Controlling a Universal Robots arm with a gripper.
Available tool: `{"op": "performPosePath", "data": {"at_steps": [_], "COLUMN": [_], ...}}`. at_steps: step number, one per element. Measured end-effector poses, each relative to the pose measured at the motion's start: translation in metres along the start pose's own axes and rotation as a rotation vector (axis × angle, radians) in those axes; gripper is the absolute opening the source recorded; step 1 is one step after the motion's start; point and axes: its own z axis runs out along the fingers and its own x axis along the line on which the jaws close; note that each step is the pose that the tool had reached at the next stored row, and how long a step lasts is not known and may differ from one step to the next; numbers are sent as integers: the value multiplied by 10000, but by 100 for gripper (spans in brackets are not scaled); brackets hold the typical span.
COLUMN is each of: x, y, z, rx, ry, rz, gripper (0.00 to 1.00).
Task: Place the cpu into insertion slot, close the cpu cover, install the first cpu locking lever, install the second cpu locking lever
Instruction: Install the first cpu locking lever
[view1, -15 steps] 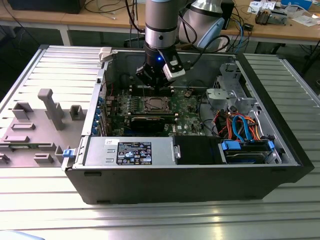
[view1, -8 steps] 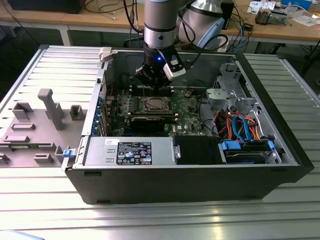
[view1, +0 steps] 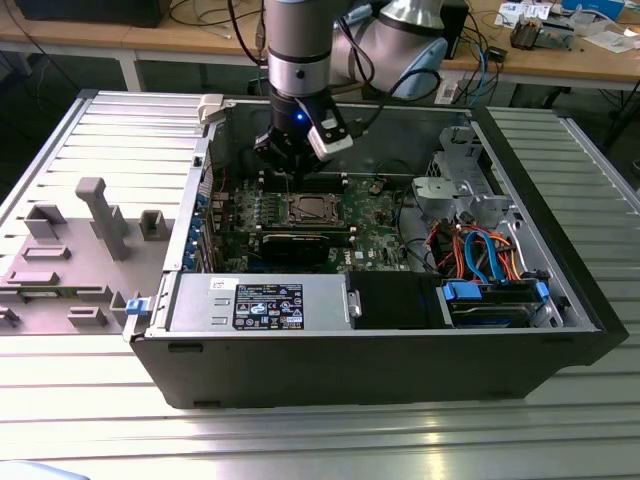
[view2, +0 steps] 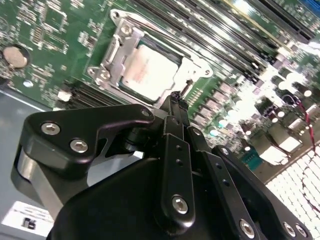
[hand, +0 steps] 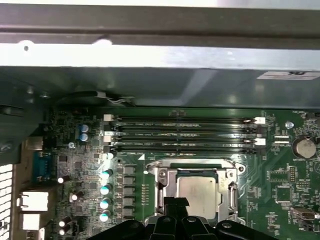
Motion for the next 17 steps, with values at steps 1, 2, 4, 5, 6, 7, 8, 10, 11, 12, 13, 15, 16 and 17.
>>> {"op": "performPosePath", "data": {"at_steps": [1,2,4,5,6,7,8,10,11,12,13,15,16,17], "x": [31,65,148,156,162,170,185,227,248,254,260,261,262,263], "y": [1,1,3,3,4,3,3,4,5,6,7,13,15,16], "z": [0,-1,-3,-3,-3,-4,-4,-5,-5,-7,-12,-41,-53,-64], "rx": [0,-1,0,-2,-2,-3,-2,-3,-4,-3,-2,-3,-4,-4], "ry": [-2,-3,-3,-3,-1,1,2,-3,-4,-3,-2,-2,-2,-3], "rz": [0,-1,-12,-36,-81,-140,-151,-151,-155,-162,-176,-203,-209,-213], "gripper": [11,11,11,11,11,11,11,11,11,11,11,11,11,11]}}
